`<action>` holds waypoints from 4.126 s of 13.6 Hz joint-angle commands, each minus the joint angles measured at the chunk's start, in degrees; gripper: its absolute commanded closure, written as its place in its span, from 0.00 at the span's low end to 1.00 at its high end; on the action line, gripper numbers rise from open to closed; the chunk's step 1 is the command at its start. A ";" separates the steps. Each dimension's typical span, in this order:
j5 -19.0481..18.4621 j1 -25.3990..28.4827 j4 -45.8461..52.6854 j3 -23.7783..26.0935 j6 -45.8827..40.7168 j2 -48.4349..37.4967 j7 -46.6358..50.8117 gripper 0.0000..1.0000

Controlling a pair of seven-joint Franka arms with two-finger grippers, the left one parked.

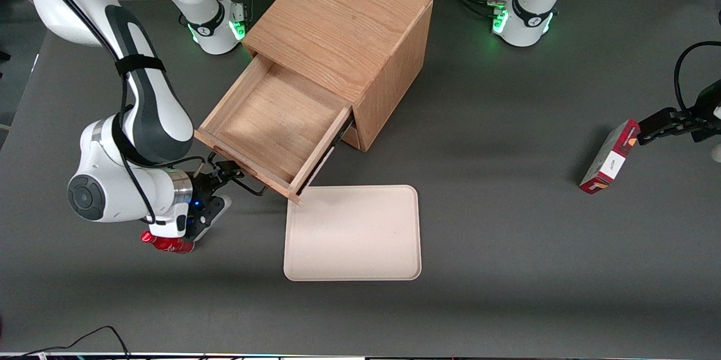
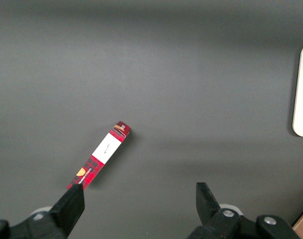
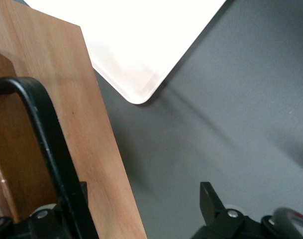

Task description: Close top drawer

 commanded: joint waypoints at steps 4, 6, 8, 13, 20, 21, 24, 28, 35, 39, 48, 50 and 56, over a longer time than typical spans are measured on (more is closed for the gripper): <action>1.47 0.14 -8.32 0.51 1.64 -7.12 3.70 0.00; 1.47 0.22 -10.08 0.77 1.72 -8.62 4.76 0.00; 3.56 0.31 -11.92 0.86 1.81 -9.85 5.37 0.00; 4.28 0.58 -14.83 2.27 1.90 -12.31 8.80 0.00; 6.56 0.40 -21.33 4.46 2.43 -17.06 10.82 0.00; 6.65 0.49 -23.17 4.55 3.39 -18.02 11.00 0.00; 8.14 0.49 -26.78 5.69 5.24 -20.05 11.70 0.00; 8.24 0.22 -29.42 7.54 5.33 -22.33 14.87 0.00; 10.08 0.40 -36.19 10.18 8.05 -27.87 16.89 0.00; 10.34 0.31 -36.81 11.94 8.14 -28.58 19.53 0.00; 13.33 0.31 -39.53 13.87 8.14 -31.65 21.37 0.00; 13.42 0.22 -39.27 13.87 8.14 -31.48 21.28 0.00; 12.10 0.05 -31.63 13.26 6.30 -29.19 20.93 0.00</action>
